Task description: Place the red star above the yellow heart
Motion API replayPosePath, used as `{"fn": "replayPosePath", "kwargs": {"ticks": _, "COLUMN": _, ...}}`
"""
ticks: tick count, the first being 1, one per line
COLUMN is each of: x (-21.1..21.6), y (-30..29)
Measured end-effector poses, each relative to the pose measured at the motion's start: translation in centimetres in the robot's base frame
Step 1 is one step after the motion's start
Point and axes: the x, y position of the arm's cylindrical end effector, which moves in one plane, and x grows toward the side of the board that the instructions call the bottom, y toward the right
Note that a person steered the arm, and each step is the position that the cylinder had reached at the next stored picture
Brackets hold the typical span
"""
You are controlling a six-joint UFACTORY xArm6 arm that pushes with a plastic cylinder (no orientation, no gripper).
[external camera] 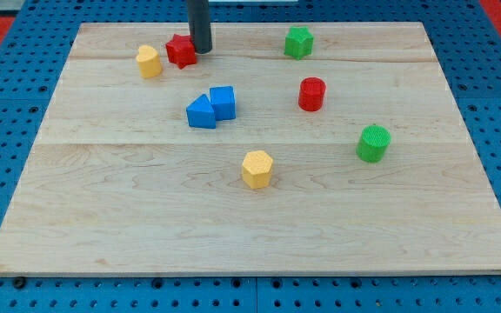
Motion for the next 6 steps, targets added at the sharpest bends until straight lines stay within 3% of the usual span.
{"fn": "replayPosePath", "kwargs": {"ticks": 4, "x": 2.7, "y": -4.4}}
{"fn": "replayPosePath", "kwargs": {"ticks": 6, "x": 0.3, "y": -12.2}}
